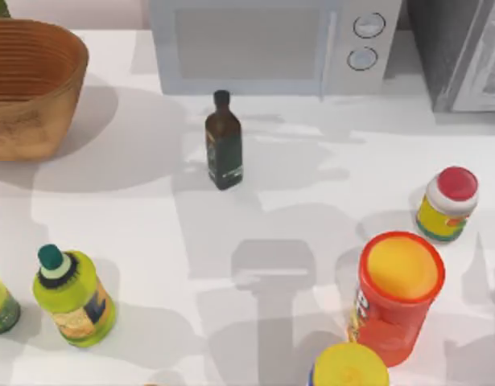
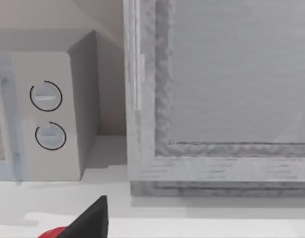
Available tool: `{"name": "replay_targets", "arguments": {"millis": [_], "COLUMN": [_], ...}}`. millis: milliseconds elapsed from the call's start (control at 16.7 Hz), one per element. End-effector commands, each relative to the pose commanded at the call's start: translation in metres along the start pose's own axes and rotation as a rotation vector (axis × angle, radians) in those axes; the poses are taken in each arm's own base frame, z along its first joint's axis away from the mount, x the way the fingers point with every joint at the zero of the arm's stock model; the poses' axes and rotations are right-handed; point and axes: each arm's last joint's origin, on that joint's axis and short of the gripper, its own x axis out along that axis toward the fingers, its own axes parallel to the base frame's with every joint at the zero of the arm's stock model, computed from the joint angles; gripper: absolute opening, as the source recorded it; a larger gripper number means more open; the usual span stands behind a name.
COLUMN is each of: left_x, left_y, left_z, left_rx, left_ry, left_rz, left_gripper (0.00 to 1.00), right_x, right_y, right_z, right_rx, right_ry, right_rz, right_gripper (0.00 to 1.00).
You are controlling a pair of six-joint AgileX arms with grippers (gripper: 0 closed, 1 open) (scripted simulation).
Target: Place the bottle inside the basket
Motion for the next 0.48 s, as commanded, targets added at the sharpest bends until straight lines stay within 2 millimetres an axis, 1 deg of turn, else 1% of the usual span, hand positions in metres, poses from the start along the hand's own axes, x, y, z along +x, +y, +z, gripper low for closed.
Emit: {"name": "replay_targets", "arguments": {"millis": [60,300,480], "left_x": [0.0035,0.0043,0.0043], "left_y": [-0.0003,-0.0004,-0.0004], "left_z": [-0.0028,-0.0034,-0.0034], "left_rx": [0.000,0.000,0.000], "left_ry": [0.001,0.001,0.001], "left_rz": [-0.001,0.000,0.000], "left_gripper": [0.00,0.00,0.23], "right_x": [0.0000,0.0000,0.0000], "right_y": [0.0000,0.0000,0.0000], "right_z": [0.0000,0.0000,0.0000], "right_rx": [0.000,0.000,0.000], "right_ry": [0.000,0.000,0.000], "right_rz": [0.000,0.000,0.000], "right_gripper": [1.00,1.00,1.00]}}
